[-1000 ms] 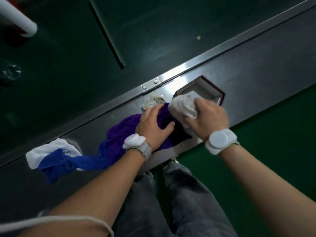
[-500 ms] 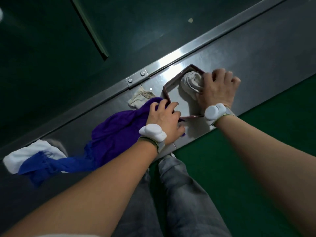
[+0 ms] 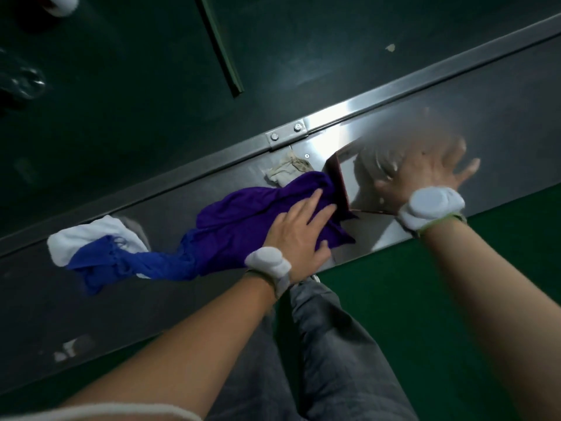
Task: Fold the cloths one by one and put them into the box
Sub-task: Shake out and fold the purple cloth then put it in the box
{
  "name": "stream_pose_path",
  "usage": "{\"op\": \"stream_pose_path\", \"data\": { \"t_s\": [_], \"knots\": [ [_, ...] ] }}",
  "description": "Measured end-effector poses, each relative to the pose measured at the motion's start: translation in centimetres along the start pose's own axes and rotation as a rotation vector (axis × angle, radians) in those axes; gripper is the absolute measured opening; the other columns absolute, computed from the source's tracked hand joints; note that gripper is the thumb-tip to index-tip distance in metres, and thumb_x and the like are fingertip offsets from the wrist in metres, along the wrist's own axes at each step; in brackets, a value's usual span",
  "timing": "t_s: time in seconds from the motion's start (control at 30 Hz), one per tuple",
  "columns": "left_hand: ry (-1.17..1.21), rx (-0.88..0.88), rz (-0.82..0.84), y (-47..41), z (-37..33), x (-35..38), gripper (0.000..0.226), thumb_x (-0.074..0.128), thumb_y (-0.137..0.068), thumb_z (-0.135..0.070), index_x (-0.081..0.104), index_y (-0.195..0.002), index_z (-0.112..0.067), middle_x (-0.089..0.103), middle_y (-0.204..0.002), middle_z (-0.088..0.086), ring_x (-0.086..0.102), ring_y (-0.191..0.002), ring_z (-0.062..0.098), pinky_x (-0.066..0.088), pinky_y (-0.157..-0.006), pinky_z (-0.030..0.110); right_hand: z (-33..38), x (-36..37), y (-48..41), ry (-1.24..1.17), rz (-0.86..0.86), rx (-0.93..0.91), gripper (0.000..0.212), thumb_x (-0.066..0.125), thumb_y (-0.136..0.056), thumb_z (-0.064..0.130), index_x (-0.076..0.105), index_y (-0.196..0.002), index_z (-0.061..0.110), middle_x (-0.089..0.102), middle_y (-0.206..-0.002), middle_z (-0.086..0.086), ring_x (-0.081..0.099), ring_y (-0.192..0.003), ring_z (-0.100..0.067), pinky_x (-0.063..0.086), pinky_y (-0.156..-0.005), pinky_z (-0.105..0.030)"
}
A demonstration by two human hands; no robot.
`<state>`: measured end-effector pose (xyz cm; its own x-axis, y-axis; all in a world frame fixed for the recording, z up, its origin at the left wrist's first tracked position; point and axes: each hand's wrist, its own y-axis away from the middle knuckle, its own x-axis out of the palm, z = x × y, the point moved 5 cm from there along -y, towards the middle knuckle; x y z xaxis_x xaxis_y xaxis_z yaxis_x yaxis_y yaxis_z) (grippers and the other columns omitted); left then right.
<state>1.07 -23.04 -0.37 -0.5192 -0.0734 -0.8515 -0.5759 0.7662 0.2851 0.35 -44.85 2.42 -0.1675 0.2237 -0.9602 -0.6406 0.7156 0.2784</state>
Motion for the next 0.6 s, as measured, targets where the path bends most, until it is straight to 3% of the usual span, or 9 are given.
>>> {"op": "stream_pose_path", "data": {
  "t_s": [0.1,0.2,0.27,0.33,0.43,0.53,0.6],
  "knots": [
    [0.039,-0.286,-0.008,5.9,6.3,0.3,0.048,0.052,-0.079,-0.035,0.053,-0.124,-0.019,0.063,-0.122,0.004,0.058,-0.108,0.027,0.046,-0.083,0.038,5.1,-2.5,6.0,-0.275,-0.234,-0.323,0.067,0.057,-0.077,0.04,0.035,-0.138,0.019,0.046,-0.134,-0.016,0.043,-0.12,-0.036,0.037,-0.099,-0.05],
    [-0.004,-0.45,-0.048,10.5,11.9,0.3,0.032,0.057,-0.081,-0.029,0.061,-0.109,-0.015,0.067,-0.103,0.008,0.062,-0.092,0.031,0.048,-0.074,0.041,10.3,0.7,9.6,-0.246,0.025,-0.569,0.035,0.049,-0.088,0.032,0.057,-0.12,0.019,0.062,-0.113,-0.008,0.057,-0.101,-0.032,0.051,-0.077,-0.041],
    [-0.026,-0.515,-0.084,11.4,14.9,-0.3,0.022,0.06,-0.081,-0.027,0.062,-0.1,-0.016,0.067,-0.097,0.008,0.062,-0.088,0.032,0.045,-0.072,0.041,12.2,3.9,9.1,-0.017,0.12,-0.628,0.036,0.049,-0.09,0.028,0.053,-0.125,0.019,0.059,-0.119,-0.009,0.05,-0.108,-0.033,0.046,-0.08,-0.044],
    [-0.026,-0.546,-0.053,10.4,16.5,-1.0,0.021,0.056,-0.084,-0.03,0.06,-0.101,-0.019,0.066,-0.1,0.008,0.061,-0.093,0.033,0.044,-0.075,0.041,12.4,5.9,7.1,0.172,0.133,-0.564,0.039,0.052,-0.088,0.025,0.049,-0.127,0.019,0.052,-0.124,-0.014,0.043,-0.113,-0.036,0.04,-0.084,-0.045],
    [0.018,-0.551,-0.036,9.2,17.2,-1.7,0.028,0.054,-0.085,-0.033,0.057,-0.11,-0.02,0.064,-0.11,0.009,0.057,-0.102,0.033,0.043,-0.081,0.04,12.2,7.4,5.9,0.335,0.095,-0.503,0.026,0.056,-0.084,0.022,0.059,-0.108,0.014,0.05,-0.114,-0.019,0.041,-0.107,-0.037,0.036,-0.084,-0.046],
    [0.054,-0.447,-0.1,8.1,15.4,-2.4,0.046,0.058,-0.081,-0.036,0.05,-0.124,-0.021,0.056,-0.124,0.006,0.051,-0.114,0.03,0.041,-0.088,0.041,13.3,6.1,7.7,0.378,0.056,-0.666,0.023,0.062,-0.077,0.033,0.065,-0.095,0.018,0.056,-0.103,-0.013,0.045,-0.099,-0.034,0.036,-0.082,-0.044],
    [0.085,-0.317,-0.106,7.4,13.0,-3.4,0.065,0.061,-0.077,-0.042,0.04,-0.137,-0.025,0.048,-0.138,0.003,0.043,-0.126,0.027,0.039,-0.097,0.042,14.1,4.3,10.6,0.228,0.164,-0.846,0.02,0.063,-0.076,0.033,0.062,-0.09,0.018,0.063,-0.094,-0.009,0.055,-0.089,-0.032,0.043,-0.075,-0.04]
  ]
}}
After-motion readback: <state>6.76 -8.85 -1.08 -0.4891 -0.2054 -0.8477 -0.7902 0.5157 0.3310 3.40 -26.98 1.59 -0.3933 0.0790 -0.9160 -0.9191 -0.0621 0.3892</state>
